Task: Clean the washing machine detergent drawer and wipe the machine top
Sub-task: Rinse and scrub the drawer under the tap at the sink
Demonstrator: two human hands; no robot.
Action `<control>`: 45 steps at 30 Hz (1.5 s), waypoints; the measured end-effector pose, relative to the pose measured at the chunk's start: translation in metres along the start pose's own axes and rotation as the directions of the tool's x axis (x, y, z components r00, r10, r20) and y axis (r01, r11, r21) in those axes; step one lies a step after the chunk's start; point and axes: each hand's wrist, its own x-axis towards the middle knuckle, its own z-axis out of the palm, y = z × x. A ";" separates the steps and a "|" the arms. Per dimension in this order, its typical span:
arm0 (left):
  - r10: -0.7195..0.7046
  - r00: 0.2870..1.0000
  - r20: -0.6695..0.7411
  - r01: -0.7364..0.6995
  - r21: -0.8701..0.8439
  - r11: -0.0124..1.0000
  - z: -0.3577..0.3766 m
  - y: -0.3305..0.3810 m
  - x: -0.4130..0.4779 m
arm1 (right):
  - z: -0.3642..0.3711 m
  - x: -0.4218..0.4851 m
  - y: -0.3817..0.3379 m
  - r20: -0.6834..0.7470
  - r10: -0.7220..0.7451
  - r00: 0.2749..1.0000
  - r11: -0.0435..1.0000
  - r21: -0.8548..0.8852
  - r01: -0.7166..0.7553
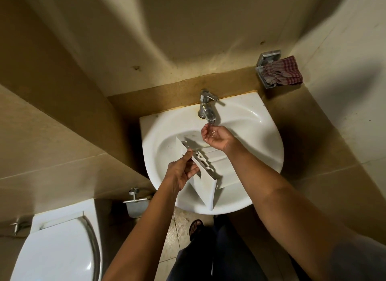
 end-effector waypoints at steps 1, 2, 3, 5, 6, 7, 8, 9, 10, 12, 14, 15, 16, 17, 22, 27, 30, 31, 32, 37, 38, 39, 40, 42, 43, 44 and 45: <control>-0.001 1.000 0.000 0.001 0.000 1.000 0.000 0.000 0.000 | 0.002 -0.007 0.005 0.031 0.025 0.999 0.999 -0.034 -0.024; -0.005 1.000 0.000 0.005 0.004 1.000 0.000 0.001 0.001 | 0.004 -0.015 0.010 0.062 0.048 0.997 0.995 -0.086 -0.043; -0.010 1.000 0.001 0.010 0.005 1.000 -0.001 0.001 0.001 | 0.007 -0.025 0.017 0.096 0.067 0.993 0.987 -0.150 -0.052; -0.015 1.000 -0.006 0.015 0.002 1.000 -0.001 0.002 0.001 | 0.016 -0.044 0.034 0.123 0.077 0.989 0.937 -0.349 -0.029; -0.020 1.000 -0.006 0.020 -0.001 1.000 -0.002 0.002 0.000 | 0.019 -0.053 0.043 0.122 0.036 0.992 0.875 -0.484 0.028; -0.024 1.000 -0.006 0.024 -0.005 1.000 -0.002 0.003 0.001 | 0.019 -0.062 0.051 0.131 -0.041 0.991 0.772 -0.625 0.115; -0.027 1.000 -0.004 0.026 -0.011 1.000 -0.002 0.003 0.001 | 0.016 -0.073 0.060 0.155 -0.124 0.980 0.614 -0.764 0.198; -0.030 1.000 -0.004 0.030 -0.022 0.999 -0.002 0.003 0.000 | 0.012 -0.086 0.068 0.188 -0.176 0.966 0.410 -0.879 0.245; -0.032 0.999 -0.005 0.032 -0.034 0.999 -0.002 0.002 0.000 | 0.005 -0.100 0.075 0.224 -0.183 0.957 0.205 -0.944 0.260; -0.024 1.000 -0.008 0.024 -0.040 0.999 -0.002 0.002 0.000 | -0.011 -0.115 0.086 0.305 -0.108 0.946 -0.119 -0.949 0.293; -0.018 1.000 0.000 0.018 -0.028 0.999 -0.003 0.002 0.000 | -0.022 -0.117 0.089 0.365 -0.053 0.929 -0.352 -0.878 0.325; -0.020 1.000 0.004 0.020 -0.032 0.999 -0.003 0.002 -0.001 | -0.023 -0.113 0.086 0.351 -0.032 0.936 -0.403 -0.861 0.309; -0.021 1.000 0.009 0.021 -0.037 0.999 -0.003 0.002 0.000 | -0.019 -0.110 0.080 0.297 -0.016 0.955 -0.413 -0.872 0.264; -0.020 1.000 0.010 0.020 -0.036 0.999 -0.003 0.002 0.000 | -0.013 -0.105 0.074 0.241 -0.017 0.970 -0.390 -0.895 0.215; -0.019 1.000 0.004 0.019 -0.040 0.999 -0.001 0.004 0.001 | 0.006 -0.094 0.052 0.181 0.055 0.982 -0.337 -0.922 0.189; -0.015 0.998 -0.061 0.013 -0.040 0.999 0.004 0.005 0.002 | -0.008 -0.103 0.071 0.346 -0.061 0.936 -0.510 -0.817 0.269; 0.023 0.995 -0.093 -0.024 -0.009 1.000 0.003 0.006 0.000 | -0.013 -0.104 0.084 0.405 -0.240 0.882 -0.395 -0.871 0.292; 0.059 0.990 -0.125 -0.057 0.014 0.998 0.001 0.009 -0.001 | -0.013 -0.103 0.085 0.405 -0.272 0.873 -0.408 -0.870 0.277; 0.106 0.982 -0.154 -0.101 0.037 0.994 -0.002 0.012 -0.001 | -0.012 -0.104 0.085 0.411 -0.293 0.863 -0.435 -0.861 0.263; 0.255 0.931 -0.263 -0.191 0.245 0.950 -0.027 0.023 0.001 | -0.005 -0.120 0.067 0.434 -0.348 0.831 -0.399 -0.871 0.288; 0.241 0.929 -0.280 -0.157 0.292 0.943 -0.031 0.023 0.001 | 0.001 -0.126 0.061 0.434 -0.362 0.825 -0.376 -0.878 0.297; 0.197 0.941 -0.277 -0.110 0.303 0.947 -0.034 0.022 0.000 | 0.005 -0.131 0.054 0.418 -0.368 0.830 -0.335 -0.893 0.301; 0.129 0.958 -0.255 -0.056 0.275 0.960 -0.035 0.020 -0.002 | 0.010 -0.136 0.046 0.396 -0.366 0.842 -0.268 -0.912 0.312; -0.026 0.982 -0.188 0.054 0.149 0.987 -0.035 0.018 -0.009 | 0.019 -0.144 0.034 0.347 -0.339 0.874 -0.082 -0.937 0.340; -0.073 0.985 -0.157 0.085 0.074 0.994 -0.035 0.017 -0.012 | 0.024 -0.147 0.029 0.334 -0.324 0.885 0.006 -0.935 0.355; -0.098 0.986 -0.134 0.098 -0.003 0.995 -0.035 0.016 -0.014 | 0.027 -0.151 0.025 0.338 -0.314 0.888 0.069 -0.924 0.376; -0.106 0.988 -0.116 0.098 -0.079 0.992 -0.035 0.015 -0.015 | 0.031 -0.154 0.021 0.347 -0.309 0.885 0.115 -0.910 0.397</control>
